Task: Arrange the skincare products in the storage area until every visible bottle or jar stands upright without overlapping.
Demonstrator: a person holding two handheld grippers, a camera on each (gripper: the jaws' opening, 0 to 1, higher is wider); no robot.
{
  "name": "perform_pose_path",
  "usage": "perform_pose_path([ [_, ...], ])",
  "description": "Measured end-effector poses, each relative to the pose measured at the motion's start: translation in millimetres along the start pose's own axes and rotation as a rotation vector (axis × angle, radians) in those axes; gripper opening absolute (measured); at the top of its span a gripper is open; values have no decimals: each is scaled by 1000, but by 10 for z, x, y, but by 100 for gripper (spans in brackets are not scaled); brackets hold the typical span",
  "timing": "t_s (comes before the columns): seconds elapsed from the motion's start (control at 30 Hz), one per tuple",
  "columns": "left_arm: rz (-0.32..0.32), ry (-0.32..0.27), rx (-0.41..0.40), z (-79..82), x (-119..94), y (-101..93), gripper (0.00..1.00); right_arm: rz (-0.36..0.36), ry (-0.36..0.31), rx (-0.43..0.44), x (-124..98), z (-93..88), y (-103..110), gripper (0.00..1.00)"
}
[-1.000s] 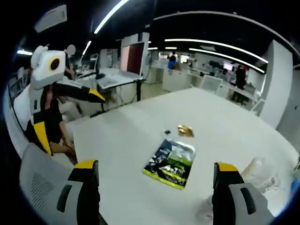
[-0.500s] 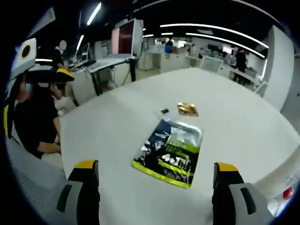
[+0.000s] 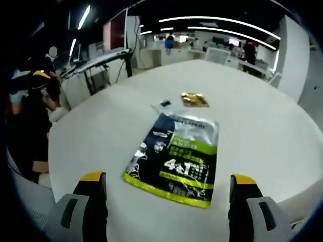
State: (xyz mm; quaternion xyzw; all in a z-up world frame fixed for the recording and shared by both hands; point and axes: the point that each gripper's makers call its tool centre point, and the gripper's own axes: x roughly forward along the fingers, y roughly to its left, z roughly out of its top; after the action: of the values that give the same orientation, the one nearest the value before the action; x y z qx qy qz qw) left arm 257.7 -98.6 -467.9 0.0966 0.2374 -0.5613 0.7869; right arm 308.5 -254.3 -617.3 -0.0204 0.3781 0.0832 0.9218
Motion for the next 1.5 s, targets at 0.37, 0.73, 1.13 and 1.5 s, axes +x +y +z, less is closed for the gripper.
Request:
perform_pose_path([
  [0.37,11,9,-21,-42,1,26,99,-25,-12,-2,196,63,15,99],
  [0.73,58,1,-56,-100,41,226,90,-71,-28,-10,169,76,-59,78],
  [1.13,-36,-91,-215,-101,475,406,61,-79,-48,-2,126,38,-70,75],
  [1.5,-141,-48,-413,-257,1058,630,38,-50,-111,103,70,80,-106,72],
])
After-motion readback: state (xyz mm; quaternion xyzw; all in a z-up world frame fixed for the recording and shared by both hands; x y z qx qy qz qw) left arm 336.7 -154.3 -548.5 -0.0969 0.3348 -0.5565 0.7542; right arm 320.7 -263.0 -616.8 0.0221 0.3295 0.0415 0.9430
